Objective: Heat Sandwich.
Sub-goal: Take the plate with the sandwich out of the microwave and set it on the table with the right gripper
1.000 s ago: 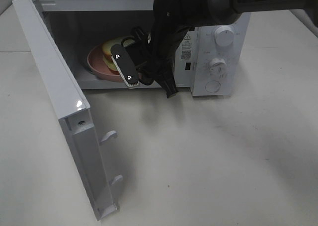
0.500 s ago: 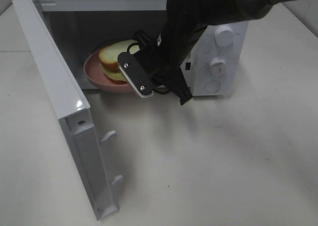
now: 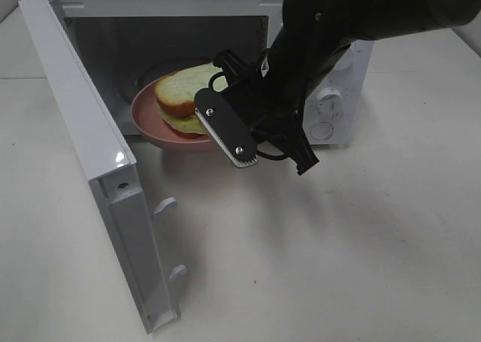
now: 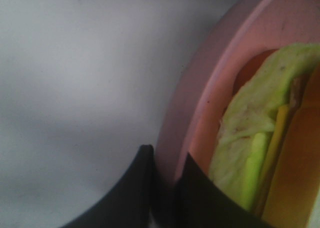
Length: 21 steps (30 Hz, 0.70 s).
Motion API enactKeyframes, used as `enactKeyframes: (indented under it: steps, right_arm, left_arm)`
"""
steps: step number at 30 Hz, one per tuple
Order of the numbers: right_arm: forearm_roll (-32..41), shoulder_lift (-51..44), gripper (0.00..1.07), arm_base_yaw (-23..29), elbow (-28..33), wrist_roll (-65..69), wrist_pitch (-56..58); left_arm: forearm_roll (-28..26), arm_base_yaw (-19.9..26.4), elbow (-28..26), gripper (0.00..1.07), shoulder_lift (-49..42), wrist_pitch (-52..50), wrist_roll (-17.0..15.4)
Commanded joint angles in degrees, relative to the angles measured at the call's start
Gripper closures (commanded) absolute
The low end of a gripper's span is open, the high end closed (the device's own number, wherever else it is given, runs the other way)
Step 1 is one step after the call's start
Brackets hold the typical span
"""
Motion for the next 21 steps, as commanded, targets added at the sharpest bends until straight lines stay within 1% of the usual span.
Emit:
enactKeyframes:
  steps: [1,3,8,10,11,12,13,15,17,18,21]
  right_arm:
    - [0.2,-4.0,1.07,0.3,3.1,-0.8,-1.6]
    - [0.2,-4.8,1.07,0.3,4.0,-0.8,-1.6]
    - [0.2,-9.2,1.07,0.3,9.5,-0.7,-1.8]
    - [0.2,-10.1,1.07,0.3,10.3,-0.6,-2.1]
    - [0.2,-11.8,1.07,0.3,12.7,-0.4,-3.0]
    - [0.2,-12.7,1.07,0.3,13.9,-0.3,-3.4]
    - [0.2,-12.7,1.07,0.3,13.9,-0.3,-3.4]
    - [0.2,-15.5,1.07,0.3,17.1,0.8,-4.2]
    - [0.2,-17.3,1.07,0.3,19.1,0.9,-4.4]
    - [0.2,-17.3,1.07,0.3,19.1,0.9,-4.4]
    - [0.2,-21.3,1.07,0.3,23.0,1.4,-4.4]
  left_arm:
    - [-0.3,0.1,0.1,0.09,-1.7,-0.6,0.0]
    - [-0.3,0.1,0.1,0.09,-1.7,-0.6,0.0]
    - [-0.3,0.1,0.1,0.09,-1.7,-0.6,0.0]
    - [-0.3,0.1,0.1,0.09,-1.7,-0.6,0.0]
    - [-0.3,0.1,0.1,0.09,-1.7,-0.6,0.0]
    - [-0.3,0.1,0.1,0.09,-1.7,-0.6,0.0]
    - [-0.3,0.1,0.1,0.09,-1.7,-0.6,0.0]
    - [-0.3,0.1,0.1,0.09,-1.7,-0.6,0.0]
    - [-0.3,0.1,0.1,0.09,-1.7,-0.6,0.0]
    - [-0.3,0.1,0.1,0.09,-1.7,-0.6,0.0]
    - [-0.3,0.1,0.1,0.09,-1.7,-0.6,0.0]
